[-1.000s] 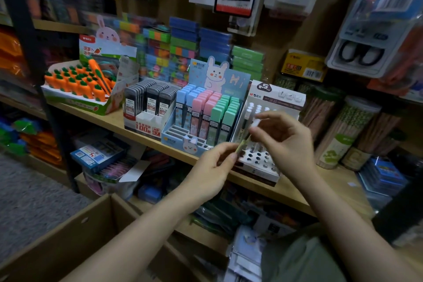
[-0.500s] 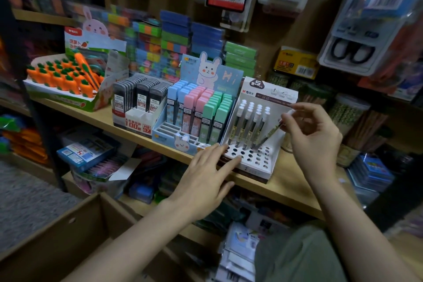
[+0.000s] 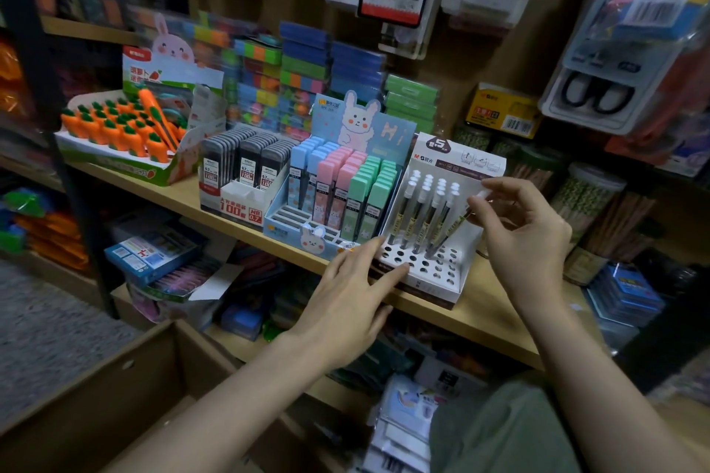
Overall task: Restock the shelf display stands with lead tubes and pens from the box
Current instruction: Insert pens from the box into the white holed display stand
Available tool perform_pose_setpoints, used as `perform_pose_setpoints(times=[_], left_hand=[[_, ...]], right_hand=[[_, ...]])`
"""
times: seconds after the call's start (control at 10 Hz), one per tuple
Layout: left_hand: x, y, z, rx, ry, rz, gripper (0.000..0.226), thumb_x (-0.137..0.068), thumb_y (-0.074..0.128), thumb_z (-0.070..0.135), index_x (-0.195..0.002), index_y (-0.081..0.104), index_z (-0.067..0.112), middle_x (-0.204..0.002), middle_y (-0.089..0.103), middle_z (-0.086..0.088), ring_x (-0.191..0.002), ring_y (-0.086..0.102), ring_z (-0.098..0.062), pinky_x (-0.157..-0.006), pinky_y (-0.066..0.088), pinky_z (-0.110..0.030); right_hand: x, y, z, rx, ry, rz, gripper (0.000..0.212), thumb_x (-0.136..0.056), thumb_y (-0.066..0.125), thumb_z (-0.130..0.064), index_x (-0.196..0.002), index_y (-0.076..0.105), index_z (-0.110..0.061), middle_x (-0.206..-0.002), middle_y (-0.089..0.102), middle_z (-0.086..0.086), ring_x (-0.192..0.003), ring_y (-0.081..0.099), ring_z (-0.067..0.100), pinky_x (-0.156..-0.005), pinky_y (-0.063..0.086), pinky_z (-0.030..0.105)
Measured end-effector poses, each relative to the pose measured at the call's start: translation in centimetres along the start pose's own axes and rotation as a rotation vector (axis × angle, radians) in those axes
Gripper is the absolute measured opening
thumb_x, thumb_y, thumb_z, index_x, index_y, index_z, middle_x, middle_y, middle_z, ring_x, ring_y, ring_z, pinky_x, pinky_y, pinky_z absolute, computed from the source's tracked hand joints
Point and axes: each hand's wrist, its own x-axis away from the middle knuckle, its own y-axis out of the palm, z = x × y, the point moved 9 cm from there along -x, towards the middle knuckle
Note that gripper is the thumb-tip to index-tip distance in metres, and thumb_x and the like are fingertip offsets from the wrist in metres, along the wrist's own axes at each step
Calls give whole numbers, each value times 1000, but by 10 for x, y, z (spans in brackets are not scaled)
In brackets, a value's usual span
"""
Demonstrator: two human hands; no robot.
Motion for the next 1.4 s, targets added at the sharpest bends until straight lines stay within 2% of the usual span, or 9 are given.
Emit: perform_pose_setpoints(times=[0.3, 0.6, 0.7, 0.8, 0.9, 1.0, 1.1, 1.3, 1.4], left_hand=[[4, 3, -3, 54, -30, -25, 63, -95, 53, 33, -149, 21, 36, -156, 5, 0, -142, 17, -29, -117, 24, -44], [3, 6, 0, -22, -5, -52, 71, -94, 56, 33, -150, 14, 33, -157, -3, -6, -143, 7, -24, -118, 3, -48], [6, 1, 2, 40, -6, -44, 69, -94, 56, 33, -151, 17, 30, -157, -1, 0, -144, 9, -22, -120, 5, -45], [15, -17, 1, 236, 32, 57, 54, -95, 53, 28, -145, 34, 27, -149, 25, 7, -140, 21, -11, -118, 18, -30], [31, -22, -27, 421, -68, 3, 28, -93, 55, 29, -121, 59, 27, -121, 56, 13, -116, 49, -1, -101, 40, -20], [75, 6, -81, 488, -361, -272, 10, -93, 59, 31, -97, 67, 29, -94, 70, 10, -88, 64, -6, -84, 53, -32], [159, 34, -150, 490, -734, -407, 9, -94, 59, 24, -91, 66, 20, -91, 71, -1, -86, 65, -16, -81, 51, -31], [350, 73, -224, 597, -1482, -241, 17, -94, 53, 6, -79, 56, 12, -78, 53, -4, -74, 51, -15, -64, 42, -20], [413, 119, -229, 600, -1658, -223, 26, -91, 57, 9, -70, 46, 21, -78, 49, -2, -72, 48, -15, -70, 43, -22]], right_hand=[[-3, 27, -6, 176, -49, -79, 21, -82, 77, -23, -99, 69, -17, -93, 63, -5, -81, 62, 2, -71, 48, 7], [4, 31, 3, 176, 55, -135, 29, -80, 79, -17, -105, 66, -16, -101, 62, 0, -78, 60, -6, -67, 45, 0], [8, 19, -3, 67, 100, -64, 34, -85, 74, -16, -115, 59, -18, -97, 60, -4, -80, 61, 5, -67, 49, 11], [17, 17, -24, -68, 100, -14, 23, -88, 68, -13, -108, 59, -20, -86, 61, -10, -75, 60, 3, -66, 48, 15], [46, 56, -49, -240, 153, -166, 15, -87, 69, -11, -97, 63, -21, -82, 64, -11, -71, 60, 0, -64, 46, 10], [102, 125, -64, -369, 317, -420, 14, -87, 69, -13, -95, 62, -24, -78, 64, -9, -64, 60, 0, -61, 47, 12], [179, 200, -65, -374, 515, -719, 15, -85, 69, -17, -96, 64, -25, -77, 66, -9, -65, 62, 0, -65, 51, 21], [342, 294, -39, -99, 712, -1322, 18, -89, 60, -16, -106, 66, -15, -93, 64, -2, -93, 61, 16, -67, 39, 18], [395, 314, -13, 151, 691, -1527, 29, -91, 58, -23, -119, 62, -18, -121, 63, 2, -111, 57, 19, -90, 44, 24]])
